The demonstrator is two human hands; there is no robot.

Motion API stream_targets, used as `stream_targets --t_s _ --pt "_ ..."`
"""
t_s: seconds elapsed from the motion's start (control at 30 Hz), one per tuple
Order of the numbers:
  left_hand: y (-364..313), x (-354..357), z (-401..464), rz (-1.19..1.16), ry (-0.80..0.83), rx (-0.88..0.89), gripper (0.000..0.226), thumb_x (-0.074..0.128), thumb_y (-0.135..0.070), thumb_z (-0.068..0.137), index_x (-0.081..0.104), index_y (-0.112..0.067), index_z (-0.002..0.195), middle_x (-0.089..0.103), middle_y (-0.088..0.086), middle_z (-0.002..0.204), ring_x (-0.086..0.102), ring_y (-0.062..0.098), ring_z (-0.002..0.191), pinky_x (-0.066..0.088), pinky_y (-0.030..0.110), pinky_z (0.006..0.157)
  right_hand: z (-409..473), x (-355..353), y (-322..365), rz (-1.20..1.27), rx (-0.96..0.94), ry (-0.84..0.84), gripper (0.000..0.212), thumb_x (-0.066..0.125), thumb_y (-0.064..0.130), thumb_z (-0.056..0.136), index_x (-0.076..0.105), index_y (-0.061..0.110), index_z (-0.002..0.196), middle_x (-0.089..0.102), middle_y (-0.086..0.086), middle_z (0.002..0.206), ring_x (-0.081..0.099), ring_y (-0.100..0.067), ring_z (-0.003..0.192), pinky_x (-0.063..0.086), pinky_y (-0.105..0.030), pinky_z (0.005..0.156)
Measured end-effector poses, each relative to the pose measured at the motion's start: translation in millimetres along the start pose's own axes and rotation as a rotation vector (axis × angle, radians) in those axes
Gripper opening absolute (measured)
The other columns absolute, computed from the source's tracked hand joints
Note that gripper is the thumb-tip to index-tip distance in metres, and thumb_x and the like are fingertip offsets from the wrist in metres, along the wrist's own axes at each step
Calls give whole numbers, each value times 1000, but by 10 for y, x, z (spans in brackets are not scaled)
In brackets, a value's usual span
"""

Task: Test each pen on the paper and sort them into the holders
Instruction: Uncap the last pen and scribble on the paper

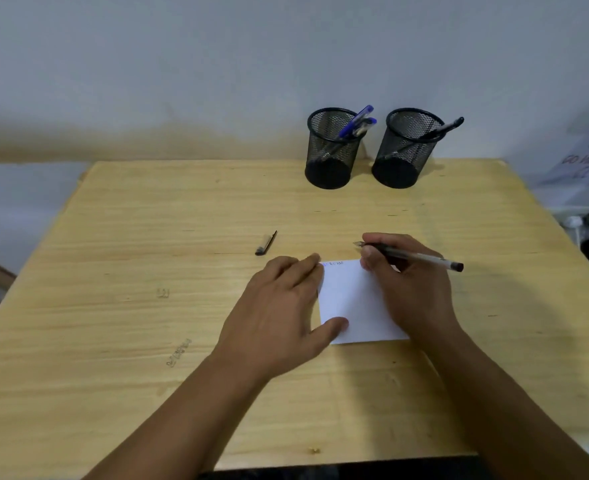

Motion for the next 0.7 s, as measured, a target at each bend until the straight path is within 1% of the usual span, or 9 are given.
stream_targets --t_s 0.03,0.13,0.17,0.23,0.27,0.33,0.4,0.53,0.7 --pt "0 2 9 8 10 -5 77 46 -71 81 50 -19 139 40 -7 153 35 17 131 36 36 108 10 -2 -12 -7 -2 7 12 71 20 87 72 29 96 72 13 102 66 -4 97 54 -29 89" --pt "8 13 11 30 53 -16 82 40 -73 82 44 -19 143 36 -6 156 29 22 140 30 40 114 21 0 -48 -12 -22 28 16 73 13 84 72 26 94 72 16 97 66 0 95 53 -24 88" --pt "12 18 8 28 64 -17 84 38 -74 83 41 -19 146 33 -6 157 24 22 144 25 39 117 23 6 -56 -22 -25 31 15 73 14 84 71 26 94 72 16 96 66 1 94 53 -19 85" --pt "22 35 5 13 76 -13 86 36 -74 85 32 -19 151 25 -6 161 12 20 150 15 34 121 15 15 -56 -23 6 21 14 74 19 84 67 27 93 71 16 89 66 5 87 49 -7 74" --pt "26 42 8 5 77 -9 87 35 -74 85 28 -19 153 21 -6 162 7 18 151 10 31 121 13 19 -56 -24 22 8 15 74 20 84 64 27 92 71 16 86 66 5 84 47 -4 70" --pt "27 51 11 -4 77 -2 89 32 -74 86 21 -20 155 13 -6 164 0 15 152 3 29 121 11 30 -53 -55 25 -16 14 73 24 84 60 28 89 71 12 81 67 1 77 44 -1 66" --pt "27 62 8 1 82 3 89 30 -75 86 16 -20 156 7 -7 164 -5 13 151 -1 28 121 4 43 -43 -78 23 -23 15 72 27 85 57 32 84 71 10 79 66 2 76 43 0 64" --pt "27 62 3 1 81 3 90 30 -75 86 16 -21 156 7 -7 164 -5 13 151 -1 29 121 2 48 -34 -86 48 -31 18 72 29 85 55 33 78 71 9 75 65 6 76 41 1 61" --pt "24 61 17 -6 74 -5 90 31 -75 85 20 -20 155 13 -7 164 -1 13 151 5 30 123 23 61 -37 -113 58 -29 14 72 31 84 59 27 82 72 8 76 66 1 74 41 0 61"
Point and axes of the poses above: each hand's wrist, its own z-axis towards the middle knuckle, its own x-axis out of the palm, y = z × x, the point moved 3 cm from there along z, towards the middle knuckle
